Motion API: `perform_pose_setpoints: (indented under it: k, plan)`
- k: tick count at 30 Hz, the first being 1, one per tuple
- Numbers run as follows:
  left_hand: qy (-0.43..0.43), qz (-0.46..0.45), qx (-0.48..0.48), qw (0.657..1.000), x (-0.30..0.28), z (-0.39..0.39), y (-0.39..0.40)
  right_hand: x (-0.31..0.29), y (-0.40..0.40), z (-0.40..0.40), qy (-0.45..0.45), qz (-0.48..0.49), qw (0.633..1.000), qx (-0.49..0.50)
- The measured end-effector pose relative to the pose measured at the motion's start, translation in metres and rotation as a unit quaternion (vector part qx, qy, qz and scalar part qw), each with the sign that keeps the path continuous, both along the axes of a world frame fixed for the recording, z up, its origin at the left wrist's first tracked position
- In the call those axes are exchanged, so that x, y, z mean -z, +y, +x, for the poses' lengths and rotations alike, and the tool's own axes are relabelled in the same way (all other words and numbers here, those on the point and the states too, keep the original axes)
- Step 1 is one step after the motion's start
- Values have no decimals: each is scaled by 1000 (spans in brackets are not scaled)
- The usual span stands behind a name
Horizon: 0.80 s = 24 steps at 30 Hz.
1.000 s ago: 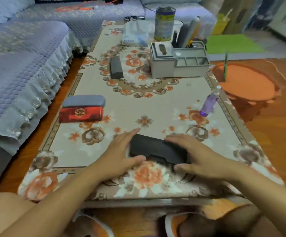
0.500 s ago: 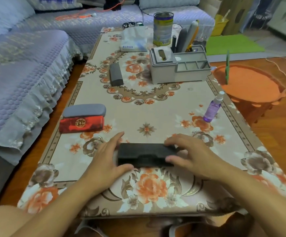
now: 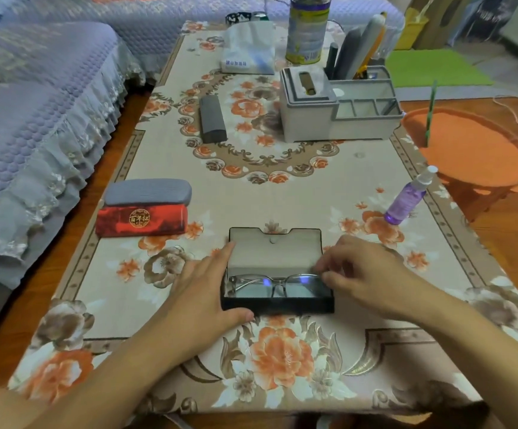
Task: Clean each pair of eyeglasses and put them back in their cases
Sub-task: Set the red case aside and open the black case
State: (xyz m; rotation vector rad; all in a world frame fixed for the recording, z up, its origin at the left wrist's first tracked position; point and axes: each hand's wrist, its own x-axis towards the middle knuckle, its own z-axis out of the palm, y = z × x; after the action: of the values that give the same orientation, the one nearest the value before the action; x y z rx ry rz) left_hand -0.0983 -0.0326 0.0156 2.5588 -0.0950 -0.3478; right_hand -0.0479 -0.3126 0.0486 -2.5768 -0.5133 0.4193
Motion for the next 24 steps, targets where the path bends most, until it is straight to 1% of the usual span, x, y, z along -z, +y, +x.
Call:
perform_pose_setpoints:
  k: [2, 7, 9, 11, 14, 16, 17, 18, 20, 21, 23, 24]
  plan:
    - [3, 7, 4, 1000, -1, 1, -1, 4, 0, -5, 4, -49, 999, -9]
    - [-2, -4, -5, 1000, -3, -2, -3, 4, 8, -5, 1, -74, 997, 14]
    - [-9, -9, -15, 1000, -3, -3, -3, 4, 11, -6, -15, -45, 999, 14]
    - [-14, -12, -20, 1000, -3, -4, -2, 1, 11, -9, -9, 7, 1000, 26]
    - [-22, -20, -20, 999, -5, -6, -2, -6, 0, -9, 25, 102, 991, 77]
    - [-31, -8, -32, 999, -4, -3, 1, -12, -7, -8, 25, 158, 982, 104]
    - [-37, 2, -44, 998, -4, 0, 2, -13, -9, -7, 25, 205, 970, 128]
    - [-49, 13, -60, 997, -2, 6, 5, -14, -10, -7, 32, 271, 948, 164]
    - [-80, 26, -89, 992, 2, 21, 6, -14, -10, -5, 68, 409, 879, 237]
    - [-97, 27, -101, 990, 4, 29, 5, -14, -11, -4, 90, 459, 845, 260]
    - [-129, 48, -118, 983, 7, 47, 2, -13, -11, 0, 129, 526, 792, 282]
    - [-151, 68, -120, 979, 8, 55, 2, -12, -12, 2, 139, 547, 774, 287]
